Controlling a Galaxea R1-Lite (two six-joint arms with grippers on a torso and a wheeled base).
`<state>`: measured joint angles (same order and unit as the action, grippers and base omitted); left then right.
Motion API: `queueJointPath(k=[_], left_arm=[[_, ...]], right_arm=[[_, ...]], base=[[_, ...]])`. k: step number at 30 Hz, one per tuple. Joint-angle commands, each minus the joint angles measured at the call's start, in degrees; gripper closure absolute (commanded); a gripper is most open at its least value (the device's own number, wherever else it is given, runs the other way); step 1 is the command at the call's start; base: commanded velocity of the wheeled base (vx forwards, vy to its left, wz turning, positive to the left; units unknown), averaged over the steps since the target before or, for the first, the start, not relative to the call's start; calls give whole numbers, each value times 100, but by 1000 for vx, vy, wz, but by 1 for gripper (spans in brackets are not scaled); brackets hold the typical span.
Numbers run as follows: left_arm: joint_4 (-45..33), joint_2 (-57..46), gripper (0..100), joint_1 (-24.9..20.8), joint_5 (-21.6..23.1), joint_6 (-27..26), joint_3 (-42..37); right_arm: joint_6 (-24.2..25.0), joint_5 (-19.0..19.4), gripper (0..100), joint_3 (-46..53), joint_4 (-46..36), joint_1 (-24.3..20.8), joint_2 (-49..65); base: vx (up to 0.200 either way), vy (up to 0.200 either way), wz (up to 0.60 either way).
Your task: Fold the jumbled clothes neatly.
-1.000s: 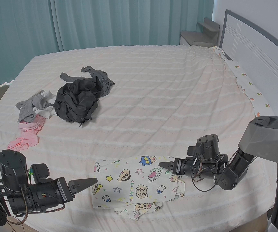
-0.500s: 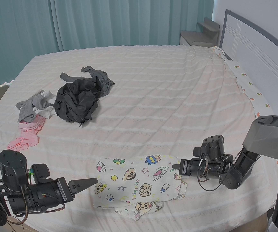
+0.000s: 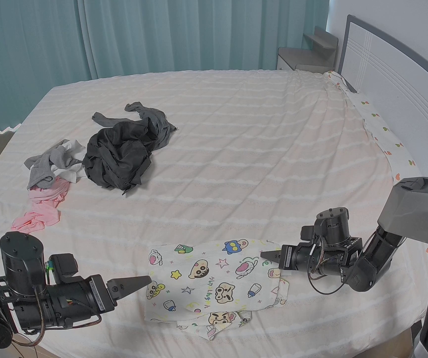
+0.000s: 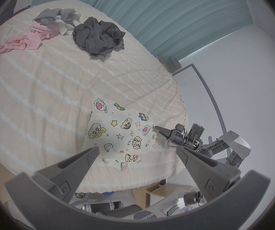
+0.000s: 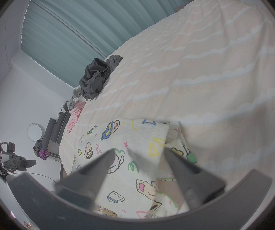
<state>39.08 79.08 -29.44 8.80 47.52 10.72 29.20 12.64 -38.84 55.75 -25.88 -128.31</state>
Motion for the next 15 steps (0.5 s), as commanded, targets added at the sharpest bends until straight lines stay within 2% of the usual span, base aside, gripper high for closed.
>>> queueJointPath(k=[1, 7, 9, 15], left_arm=[[3, 37, 0, 0, -1, 3, 1], [3, 72, 0, 8, -1, 3, 10], [3, 72, 0, 0, -1, 3, 10], [3, 64, 0, 8, -1, 3, 10]], right_arm=[[16, 10, 0, 254, 103, -5, 166], [16, 125, 0, 1212, 586, -268, 543], [16, 239, 0, 1572, 973, -312, 526], [16, 353, 0, 1889, 1500, -400, 183]], base=[[0, 0, 0], [0, 0, 0], [0, 0, 0], [0, 0, 0]])
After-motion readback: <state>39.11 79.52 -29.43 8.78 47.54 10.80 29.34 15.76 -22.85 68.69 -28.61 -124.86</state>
